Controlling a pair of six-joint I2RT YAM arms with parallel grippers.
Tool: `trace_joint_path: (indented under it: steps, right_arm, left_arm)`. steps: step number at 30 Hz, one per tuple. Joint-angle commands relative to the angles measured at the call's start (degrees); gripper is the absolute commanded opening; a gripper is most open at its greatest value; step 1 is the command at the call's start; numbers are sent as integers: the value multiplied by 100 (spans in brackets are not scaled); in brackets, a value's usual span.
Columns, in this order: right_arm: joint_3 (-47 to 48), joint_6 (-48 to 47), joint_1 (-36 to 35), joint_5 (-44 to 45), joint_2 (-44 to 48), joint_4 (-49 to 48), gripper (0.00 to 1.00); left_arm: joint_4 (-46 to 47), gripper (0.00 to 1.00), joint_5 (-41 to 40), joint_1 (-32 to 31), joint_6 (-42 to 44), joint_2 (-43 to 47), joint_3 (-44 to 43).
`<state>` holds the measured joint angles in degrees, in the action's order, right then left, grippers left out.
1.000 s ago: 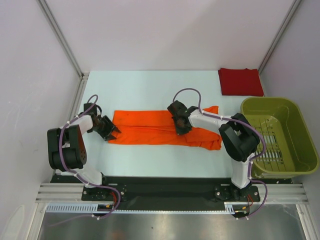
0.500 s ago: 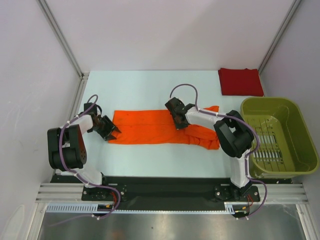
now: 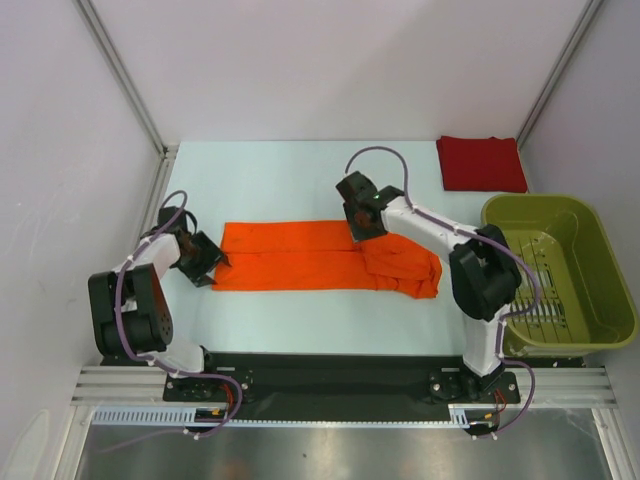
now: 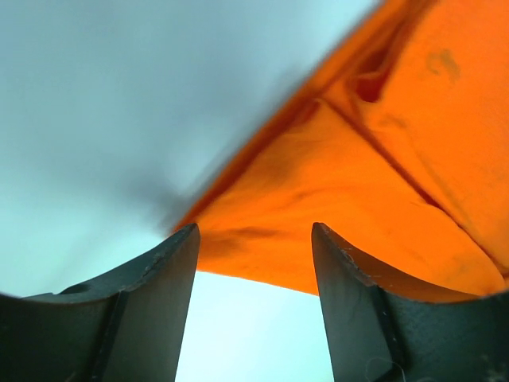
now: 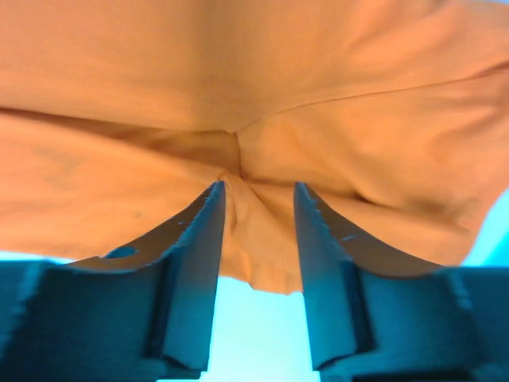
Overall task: Fold and stack the t-shirts
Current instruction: Fold the tshirt
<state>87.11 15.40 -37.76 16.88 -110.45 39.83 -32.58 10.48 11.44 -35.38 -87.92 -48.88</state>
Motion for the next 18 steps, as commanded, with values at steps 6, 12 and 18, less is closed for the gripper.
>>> trace_joint_path:
  steps: [6,12,18]
  right_arm:
    - [-35,446,813,-721,1526,912,53]
    - [-1055,614,1569,-1284,2423,789,55]
    - [-1179,517,1728,-1293,2678,973,57]
  left_arm:
    - [-417,65,-732,130,-31,345,220]
    - [-539,71,-573,148,-171,100,396]
    - [58,47,-442,349,-382,-215,503]
